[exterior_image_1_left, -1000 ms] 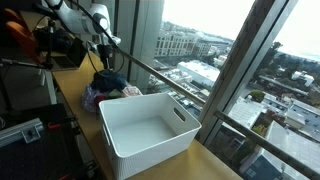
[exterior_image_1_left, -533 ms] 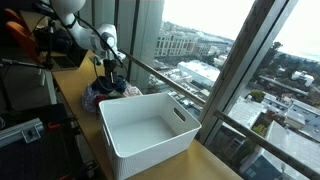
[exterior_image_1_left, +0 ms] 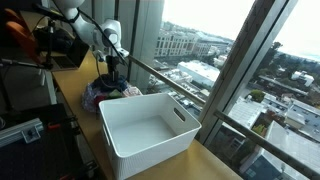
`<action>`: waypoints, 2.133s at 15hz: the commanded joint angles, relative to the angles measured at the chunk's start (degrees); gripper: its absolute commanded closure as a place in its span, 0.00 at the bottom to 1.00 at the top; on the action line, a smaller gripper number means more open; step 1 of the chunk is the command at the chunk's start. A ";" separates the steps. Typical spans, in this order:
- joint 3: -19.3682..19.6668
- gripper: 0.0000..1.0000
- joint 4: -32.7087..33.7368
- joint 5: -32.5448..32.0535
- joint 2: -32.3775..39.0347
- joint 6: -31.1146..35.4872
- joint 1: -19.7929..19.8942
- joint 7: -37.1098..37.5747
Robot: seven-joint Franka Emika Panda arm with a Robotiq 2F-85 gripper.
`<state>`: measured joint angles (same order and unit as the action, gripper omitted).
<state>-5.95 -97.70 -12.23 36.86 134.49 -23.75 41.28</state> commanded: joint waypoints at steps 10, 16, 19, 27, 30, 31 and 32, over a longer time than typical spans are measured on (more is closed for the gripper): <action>2.64 0.95 -6.68 3.85 -27.02 -10.15 10.77 -6.19; 6.27 0.95 -5.00 3.90 -32.18 -12.27 19.12 -9.91; 7.86 0.95 -4.78 3.94 -33.09 -12.17 22.26 -10.88; 10.58 0.95 -0.24 3.65 -35.77 -13.91 27.03 -12.96; 10.96 0.95 2.54 3.54 -36.58 -14.61 27.96 -13.59; 11.01 0.95 3.38 3.53 -36.69 -14.78 28.19 -13.78; 11.01 0.95 4.07 3.46 -36.82 -14.97 28.40 -13.92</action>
<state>4.74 -96.55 -9.68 0.57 121.73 4.24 29.02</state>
